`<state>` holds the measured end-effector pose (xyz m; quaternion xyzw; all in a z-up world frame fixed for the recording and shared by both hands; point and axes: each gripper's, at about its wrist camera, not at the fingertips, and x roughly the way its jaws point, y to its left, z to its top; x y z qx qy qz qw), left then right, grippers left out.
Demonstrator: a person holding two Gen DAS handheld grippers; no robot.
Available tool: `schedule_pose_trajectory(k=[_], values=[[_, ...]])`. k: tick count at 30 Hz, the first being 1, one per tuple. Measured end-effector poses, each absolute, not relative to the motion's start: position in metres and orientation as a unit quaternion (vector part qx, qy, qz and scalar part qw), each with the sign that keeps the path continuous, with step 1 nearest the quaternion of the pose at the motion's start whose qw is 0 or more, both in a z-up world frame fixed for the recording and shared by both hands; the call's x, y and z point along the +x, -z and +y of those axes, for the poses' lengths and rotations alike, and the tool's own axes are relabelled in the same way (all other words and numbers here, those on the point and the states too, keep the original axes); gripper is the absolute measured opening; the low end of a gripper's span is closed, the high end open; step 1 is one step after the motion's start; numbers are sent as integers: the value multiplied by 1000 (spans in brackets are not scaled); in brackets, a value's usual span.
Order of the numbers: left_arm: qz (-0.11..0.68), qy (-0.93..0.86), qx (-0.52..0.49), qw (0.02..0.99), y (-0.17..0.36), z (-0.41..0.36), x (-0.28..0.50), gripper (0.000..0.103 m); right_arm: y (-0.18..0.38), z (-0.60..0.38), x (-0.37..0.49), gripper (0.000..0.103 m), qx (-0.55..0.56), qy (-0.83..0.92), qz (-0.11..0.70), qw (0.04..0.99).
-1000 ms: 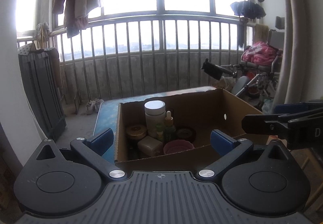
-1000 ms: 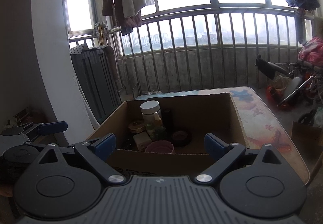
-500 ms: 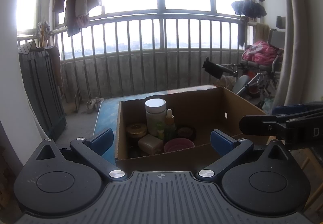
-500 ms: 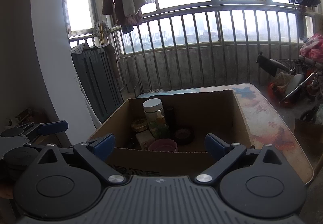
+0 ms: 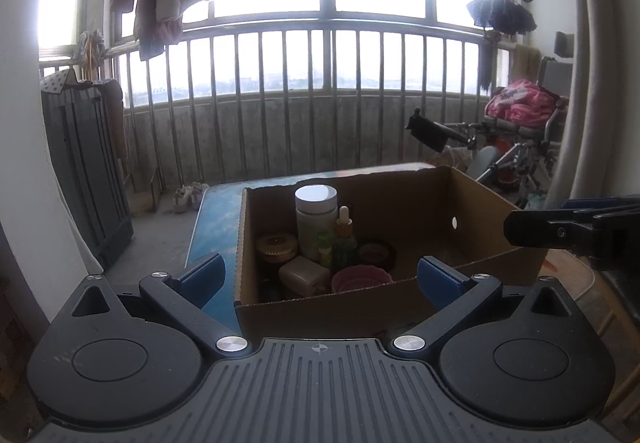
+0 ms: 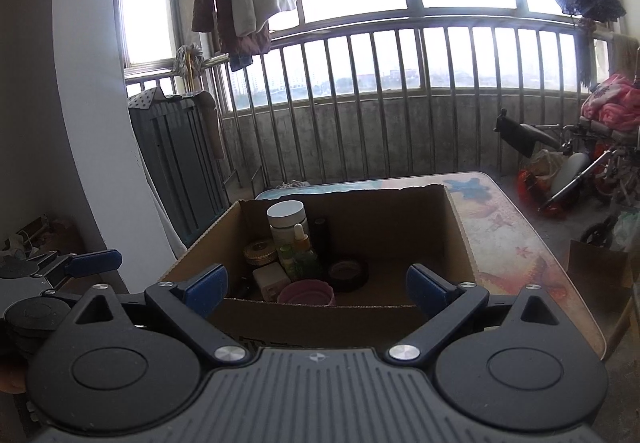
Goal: Organize rigid objects
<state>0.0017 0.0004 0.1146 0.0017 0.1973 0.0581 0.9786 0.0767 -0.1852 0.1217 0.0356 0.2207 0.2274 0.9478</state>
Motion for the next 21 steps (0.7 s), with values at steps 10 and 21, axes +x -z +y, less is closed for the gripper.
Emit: schedule_pose_trajectory(k=[10, 21], values=[[209, -59, 9, 976, -110, 0, 5, 103, -119, -190, 79, 99, 35, -219, 225, 949], [212, -54, 17, 976, -107, -1, 7, 103, -119, -195, 82, 100, 36, -213, 225, 950]])
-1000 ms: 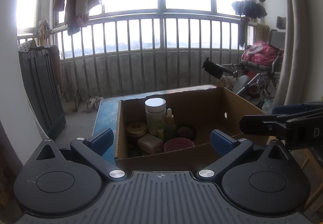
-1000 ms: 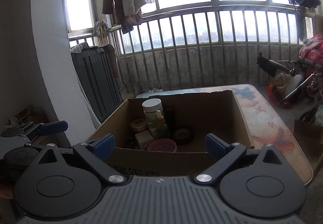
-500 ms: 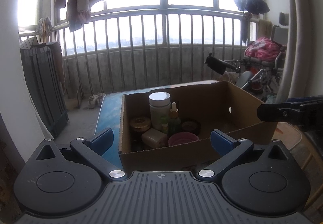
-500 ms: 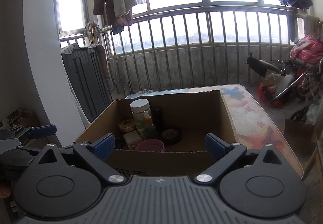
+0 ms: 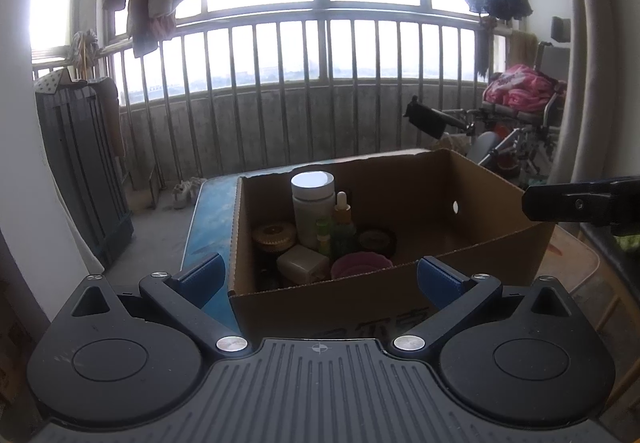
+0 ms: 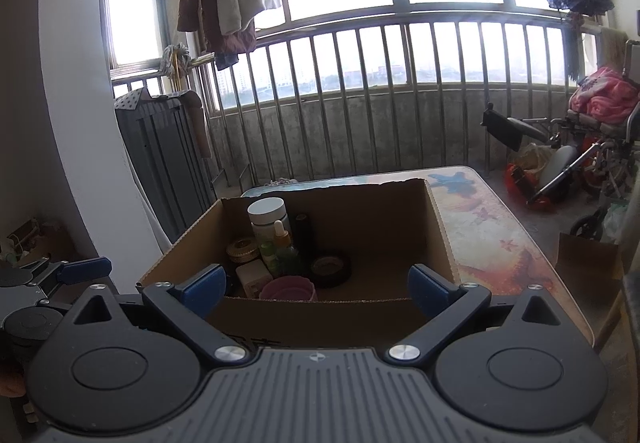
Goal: Organize rigid objects
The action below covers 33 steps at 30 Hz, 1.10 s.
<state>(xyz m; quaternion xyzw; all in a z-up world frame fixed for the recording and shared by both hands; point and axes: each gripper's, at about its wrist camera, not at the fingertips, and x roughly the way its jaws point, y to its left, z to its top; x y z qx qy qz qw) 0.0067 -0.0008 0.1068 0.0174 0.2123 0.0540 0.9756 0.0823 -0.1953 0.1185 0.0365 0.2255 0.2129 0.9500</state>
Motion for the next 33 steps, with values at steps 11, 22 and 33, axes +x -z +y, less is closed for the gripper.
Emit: schedule_pose_trajectory(k=[11, 22, 33], values=[[213, -45, 13, 976, -107, 0, 6, 103, -117, -195, 83, 100, 39, -215, 229, 949], [215, -44, 15, 975, -107, -1, 6, 103, -116, -197, 82, 100, 43, -213, 231, 948], [219, -42, 18, 975, -107, -2, 7, 103, -113, -202, 81, 100, 49, -208, 232, 949]])
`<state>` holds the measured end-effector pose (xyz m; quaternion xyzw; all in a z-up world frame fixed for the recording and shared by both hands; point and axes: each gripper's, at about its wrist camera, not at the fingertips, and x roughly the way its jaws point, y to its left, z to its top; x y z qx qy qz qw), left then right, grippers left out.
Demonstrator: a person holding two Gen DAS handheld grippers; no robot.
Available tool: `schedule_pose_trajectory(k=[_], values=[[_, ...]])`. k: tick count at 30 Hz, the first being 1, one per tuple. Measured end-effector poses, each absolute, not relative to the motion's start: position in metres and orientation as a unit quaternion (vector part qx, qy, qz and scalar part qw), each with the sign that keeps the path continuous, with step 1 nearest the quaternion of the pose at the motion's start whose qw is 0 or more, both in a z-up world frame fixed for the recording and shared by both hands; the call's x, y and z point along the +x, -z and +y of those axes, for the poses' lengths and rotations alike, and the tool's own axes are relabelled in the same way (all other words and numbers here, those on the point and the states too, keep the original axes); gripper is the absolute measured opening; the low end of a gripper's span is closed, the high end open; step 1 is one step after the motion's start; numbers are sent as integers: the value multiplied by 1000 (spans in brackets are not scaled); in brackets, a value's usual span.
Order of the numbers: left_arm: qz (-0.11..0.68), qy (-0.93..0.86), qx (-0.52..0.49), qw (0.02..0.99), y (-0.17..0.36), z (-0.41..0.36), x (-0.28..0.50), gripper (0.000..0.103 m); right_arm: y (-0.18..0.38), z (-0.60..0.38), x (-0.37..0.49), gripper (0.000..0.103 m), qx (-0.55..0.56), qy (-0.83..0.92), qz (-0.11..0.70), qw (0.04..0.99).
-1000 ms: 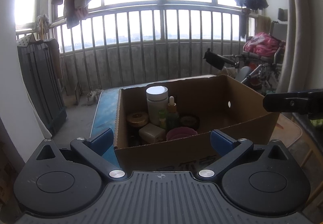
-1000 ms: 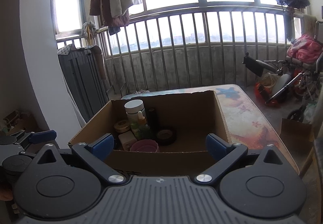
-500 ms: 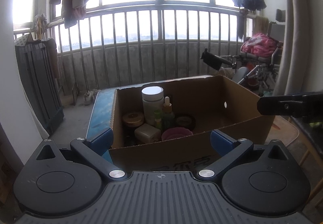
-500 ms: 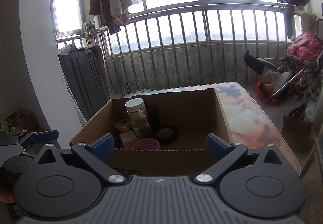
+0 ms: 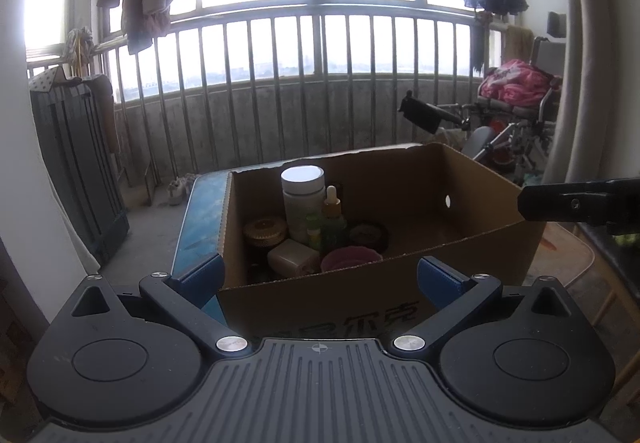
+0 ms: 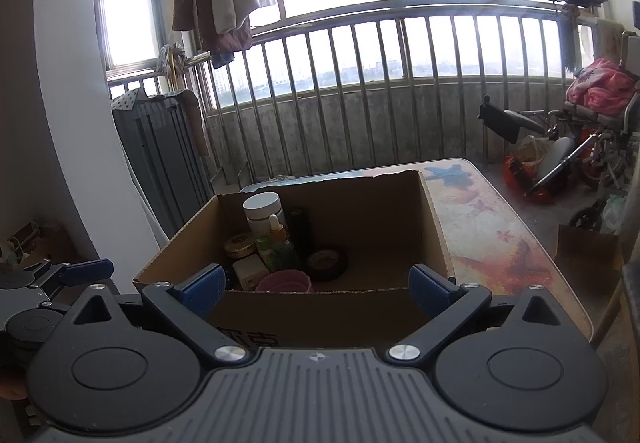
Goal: Organize rigid objects
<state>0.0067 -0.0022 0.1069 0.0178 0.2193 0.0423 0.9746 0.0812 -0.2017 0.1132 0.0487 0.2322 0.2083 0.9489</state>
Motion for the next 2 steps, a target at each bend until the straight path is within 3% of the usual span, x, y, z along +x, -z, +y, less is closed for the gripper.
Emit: schedule_pose_trajectory(k=[2], values=[[217, -39, 9, 975, -109, -2, 4, 103, -113, -203, 81, 100, 49, -209, 232, 949]])
